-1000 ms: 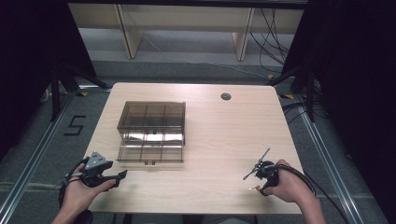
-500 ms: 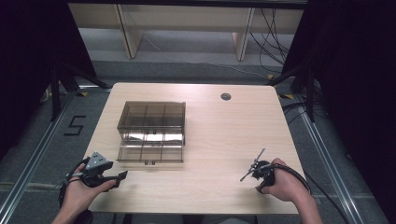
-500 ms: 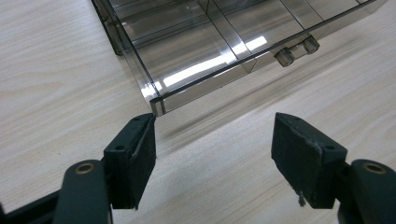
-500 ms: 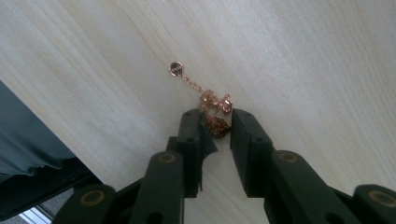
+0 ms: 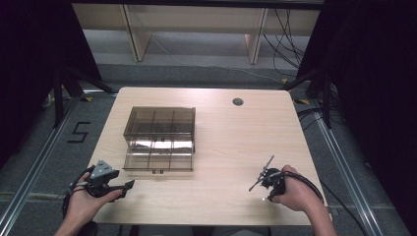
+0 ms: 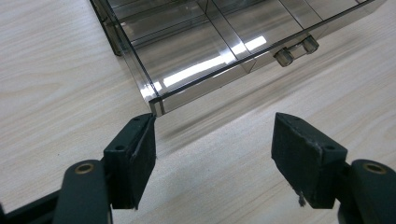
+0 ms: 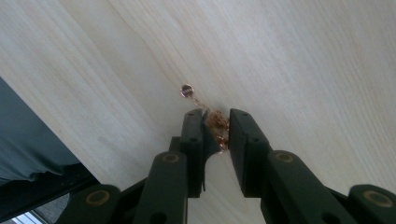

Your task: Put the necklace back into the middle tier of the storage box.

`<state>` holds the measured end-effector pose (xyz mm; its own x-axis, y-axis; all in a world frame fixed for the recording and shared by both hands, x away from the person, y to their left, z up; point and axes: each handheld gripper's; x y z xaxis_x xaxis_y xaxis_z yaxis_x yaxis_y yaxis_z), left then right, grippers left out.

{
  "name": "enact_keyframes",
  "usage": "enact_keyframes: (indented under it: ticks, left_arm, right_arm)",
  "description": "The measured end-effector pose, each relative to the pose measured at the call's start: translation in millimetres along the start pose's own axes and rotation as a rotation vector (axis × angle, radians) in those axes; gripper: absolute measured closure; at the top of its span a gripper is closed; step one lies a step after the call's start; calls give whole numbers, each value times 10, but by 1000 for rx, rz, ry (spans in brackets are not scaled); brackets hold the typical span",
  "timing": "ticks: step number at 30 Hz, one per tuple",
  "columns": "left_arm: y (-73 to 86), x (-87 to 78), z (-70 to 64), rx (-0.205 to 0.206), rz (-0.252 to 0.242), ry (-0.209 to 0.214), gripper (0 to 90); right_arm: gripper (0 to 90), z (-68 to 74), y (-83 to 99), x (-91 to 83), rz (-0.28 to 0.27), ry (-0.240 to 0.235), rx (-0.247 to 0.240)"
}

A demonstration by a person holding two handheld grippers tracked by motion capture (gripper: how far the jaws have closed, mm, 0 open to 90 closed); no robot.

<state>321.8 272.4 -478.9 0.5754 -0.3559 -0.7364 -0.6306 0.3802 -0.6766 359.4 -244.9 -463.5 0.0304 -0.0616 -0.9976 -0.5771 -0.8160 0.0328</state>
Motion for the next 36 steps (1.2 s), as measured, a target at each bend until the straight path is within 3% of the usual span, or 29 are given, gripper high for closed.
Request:
enact_keyframes:
  ticks: [7, 10, 11, 13, 16, 18, 20, 21, 22, 23, 25, 26, 27, 28, 32, 33, 34, 36]
  left_arm:
    - [-2, -3, 3, 1, 15, 7, 302]
    - [0, 0, 1, -2, 8, 3, 302]
    - [-2, -2, 3, -1, 13, 8, 302]
    - [-2, -4, 4, 2, 15, 9, 302]
    - [-2, -4, 3, 3, 14, 8, 302]
    - [-3, -5, 4, 4, 14, 8, 302]
    - [-1, -3, 2, 5, 11, 7, 302]
    - [2, 26, -34, -43, -31, 13, 302]
    - [2, 27, -31, -40, -31, 10, 302]
    - [-2, -2, 1, 4, 10, 7, 302]
    - [-2, -2, 1, 5, 13, 8, 302]
    - [-2, -1, 2, 6, 14, 9, 302]
    - [-2, 0, 1, 6, 14, 9, 302]
    - [-2, -1, 2, 6, 17, 8, 302]
    - [-1, 3, 0, 1, 15, 9, 301]
    - [3, 38, -34, -41, -32, 5, 301]
    - [3, 40, -33, -44, -30, 11, 301]
    - [4, 41, -33, -45, -31, 10, 300]
  right_arm:
    - [749, 102, -120, 40, -5, -42, -7]
    - [750, 107, -134, 53, -4, -45, -11]
    - [754, 102, -149, 69, -10, -44, -36]
    - [758, 115, -160, 71, -4, -50, -26]
    - [765, 122, -169, 81, -2, -31, -43]
    - [783, 169, -179, 72, 16, -18, -11]
    - [804, 173, -192, 81, 23, 7, -28]
    - [817, 182, -196, 79, 32, 12, -31]
    - [830, 190, -209, 83, 33, 4, -51]
    - [837, 226, -224, 84, 46, 31, -25]
    - [840, 245, -246, 82, 69, 60, -34]
    - [842, 217, -249, 89, 64, 60, -70]
    - [842, 209, -249, 88, 64, 56, -64]
    - [842, 230, -250, 81, 57, 28, -10]
    - [900, 166, -246, 39, 27, -21, 15]
    - [900, 144, -243, 21, 25, -33, 16]
    - [900, 123, -241, 11, 25, -37, 1]
    - [900, 117, -253, -28, 20, -41, 22]
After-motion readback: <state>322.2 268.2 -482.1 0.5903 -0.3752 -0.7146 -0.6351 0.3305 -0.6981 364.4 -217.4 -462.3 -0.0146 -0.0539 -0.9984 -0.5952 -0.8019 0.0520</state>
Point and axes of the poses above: each handheld gripper's, and its own axes: x roughly forward along the jaws, y roughly out of its underside, z roughly to its left, and after that the axes turned 3 degrees about z, right-handed
